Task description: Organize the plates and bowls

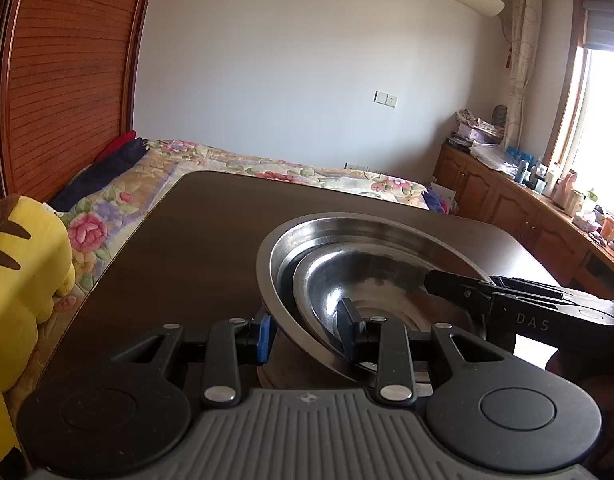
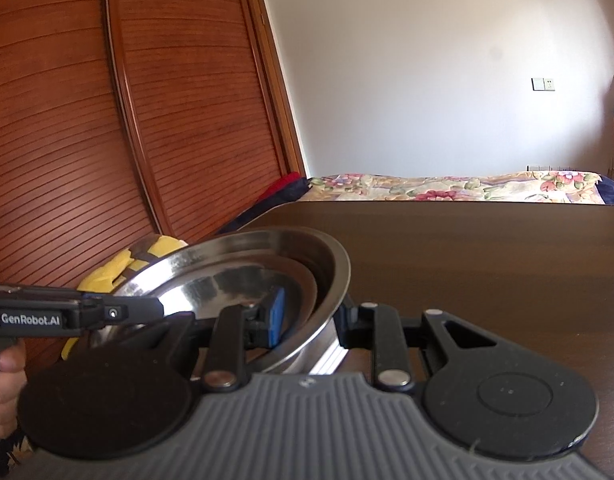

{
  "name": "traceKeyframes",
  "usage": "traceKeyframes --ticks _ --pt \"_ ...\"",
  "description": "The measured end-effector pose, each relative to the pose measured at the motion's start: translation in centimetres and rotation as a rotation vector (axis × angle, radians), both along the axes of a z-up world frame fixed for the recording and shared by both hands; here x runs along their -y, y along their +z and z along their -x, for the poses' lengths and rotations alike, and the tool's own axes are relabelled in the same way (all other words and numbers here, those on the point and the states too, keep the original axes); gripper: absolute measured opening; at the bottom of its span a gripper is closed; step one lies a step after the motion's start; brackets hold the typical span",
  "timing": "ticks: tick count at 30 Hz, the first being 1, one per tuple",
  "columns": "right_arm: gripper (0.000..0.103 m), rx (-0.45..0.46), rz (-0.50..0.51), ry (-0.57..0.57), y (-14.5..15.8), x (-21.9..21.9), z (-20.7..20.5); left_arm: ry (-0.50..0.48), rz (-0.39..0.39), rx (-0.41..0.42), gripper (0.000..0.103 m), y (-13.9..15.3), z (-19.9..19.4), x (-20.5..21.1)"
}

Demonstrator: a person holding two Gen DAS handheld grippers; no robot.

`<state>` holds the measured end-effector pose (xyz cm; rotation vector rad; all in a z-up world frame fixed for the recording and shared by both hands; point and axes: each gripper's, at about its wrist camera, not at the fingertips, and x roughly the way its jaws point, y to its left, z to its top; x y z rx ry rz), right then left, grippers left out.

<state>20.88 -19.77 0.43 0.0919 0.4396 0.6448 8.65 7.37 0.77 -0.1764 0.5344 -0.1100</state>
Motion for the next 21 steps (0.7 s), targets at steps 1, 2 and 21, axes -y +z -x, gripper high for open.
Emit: traceKeyframes --ticks 1,2,21 --pt "0.028 0.001 0.003 0.0 -0.02 -0.06 0.01 0.0 0.001 -0.003 0.035 -0.06 0.02 0.02" --pt "0.028 0.0 0.006 0.0 0.07 -0.18 -0.13 0.001 0.003 -0.006 0.035 -0.14 0.02 0.01" --pt "0.029 0.006 0.04 -0.002 -0.15 -0.58 -0.23 -0.003 -0.011 0.013 0.037 -0.38 0.34 0.49"
